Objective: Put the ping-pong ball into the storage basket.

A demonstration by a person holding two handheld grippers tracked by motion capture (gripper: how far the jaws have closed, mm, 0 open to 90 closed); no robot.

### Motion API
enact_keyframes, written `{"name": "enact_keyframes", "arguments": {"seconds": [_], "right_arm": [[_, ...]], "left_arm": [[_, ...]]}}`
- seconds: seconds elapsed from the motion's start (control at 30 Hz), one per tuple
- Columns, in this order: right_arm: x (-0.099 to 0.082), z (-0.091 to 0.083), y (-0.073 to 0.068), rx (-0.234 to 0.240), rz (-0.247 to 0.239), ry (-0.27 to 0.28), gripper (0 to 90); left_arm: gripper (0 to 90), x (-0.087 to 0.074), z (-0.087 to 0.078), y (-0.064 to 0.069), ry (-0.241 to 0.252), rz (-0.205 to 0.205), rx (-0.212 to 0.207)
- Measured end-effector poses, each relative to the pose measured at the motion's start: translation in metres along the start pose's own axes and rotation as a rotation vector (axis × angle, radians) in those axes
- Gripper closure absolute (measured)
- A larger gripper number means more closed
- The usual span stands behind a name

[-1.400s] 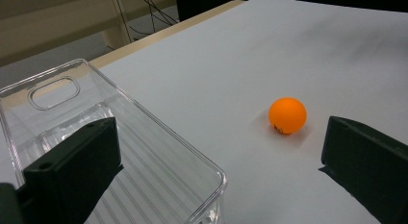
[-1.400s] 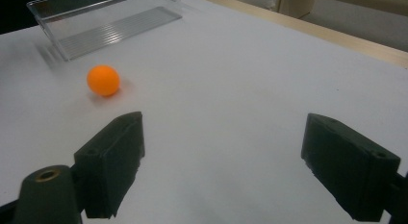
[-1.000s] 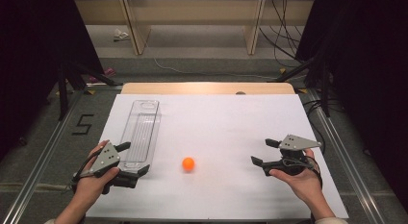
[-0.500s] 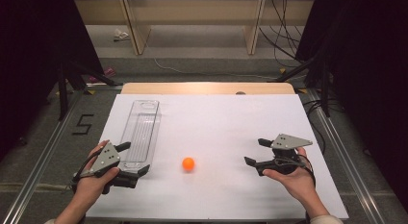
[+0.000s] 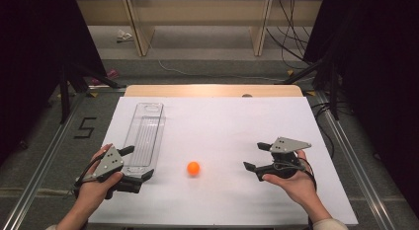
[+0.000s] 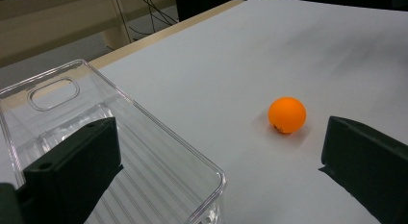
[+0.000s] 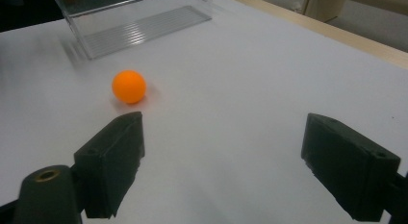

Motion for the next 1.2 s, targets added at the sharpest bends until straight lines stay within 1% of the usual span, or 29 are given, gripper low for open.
{"name": "enact_keyframes", "arguments": {"seconds": [0.23,1.2], "right_arm": [[0.002,0.005,-0.002,0.016,-0.007,-0.006,16.1],[0.008,0.023,-0.009,0.051,-0.028,-0.023,16.1]], "left_arm": [[0.0,0.0,0.0,0.0,0.0,0.0,0.0],[0.0,0.001,0.0,-0.001,0.005,-0.007,0.006]]}}
Point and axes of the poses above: each handheld gripper's, and its own axes: z roughly forward along the jaws, x roughly out of its top, y roughly to its right, the point moved 1 cm from there along z, roughly forward along the jaws
